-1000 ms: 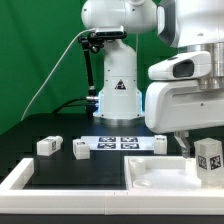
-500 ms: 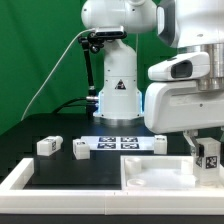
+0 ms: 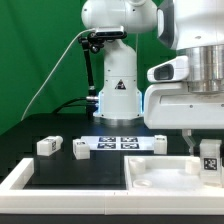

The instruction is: Assemble one leg

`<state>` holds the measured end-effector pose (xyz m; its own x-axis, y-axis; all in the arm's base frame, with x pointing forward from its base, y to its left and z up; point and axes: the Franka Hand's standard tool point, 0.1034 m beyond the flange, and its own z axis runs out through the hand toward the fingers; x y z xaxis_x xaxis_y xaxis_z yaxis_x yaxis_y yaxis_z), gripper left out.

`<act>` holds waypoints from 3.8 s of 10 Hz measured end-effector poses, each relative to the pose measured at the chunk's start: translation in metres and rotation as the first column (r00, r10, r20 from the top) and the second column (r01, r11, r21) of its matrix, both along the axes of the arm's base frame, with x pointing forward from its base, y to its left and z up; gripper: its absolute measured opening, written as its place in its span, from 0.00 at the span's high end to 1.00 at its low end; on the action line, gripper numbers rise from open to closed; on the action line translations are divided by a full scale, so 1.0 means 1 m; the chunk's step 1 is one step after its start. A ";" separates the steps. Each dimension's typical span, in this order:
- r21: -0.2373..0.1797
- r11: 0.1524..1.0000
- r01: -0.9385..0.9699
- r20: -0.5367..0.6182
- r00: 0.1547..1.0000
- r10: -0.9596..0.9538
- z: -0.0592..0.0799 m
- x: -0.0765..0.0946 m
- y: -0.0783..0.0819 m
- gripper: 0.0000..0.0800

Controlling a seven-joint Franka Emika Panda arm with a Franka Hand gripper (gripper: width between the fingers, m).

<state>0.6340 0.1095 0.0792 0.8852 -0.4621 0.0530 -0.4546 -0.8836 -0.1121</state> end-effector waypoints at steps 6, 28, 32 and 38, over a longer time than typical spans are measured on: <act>0.026 0.714 0.700 -0.106 0.712 -0.694 -0.002 -0.005 -0.007 0.64; -0.071 0.897 -0.436 -0.055 0.900 0.433 -0.001 -0.011 0.002 0.64; -0.043 0.999 0.034 -0.064 0.997 -0.037 -0.004 -0.013 0.010 0.64; 0.003 0.690 0.724 -0.117 0.686 -0.718 -0.006 -0.009 0.006 0.64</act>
Offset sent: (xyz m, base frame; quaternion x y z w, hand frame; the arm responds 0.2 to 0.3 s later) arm 0.0061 0.0028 -0.0121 -0.0111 -0.0244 0.3849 0.9226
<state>0.6246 0.1152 0.0734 0.2769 -0.9595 -0.0522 -0.9599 -0.2737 -0.0610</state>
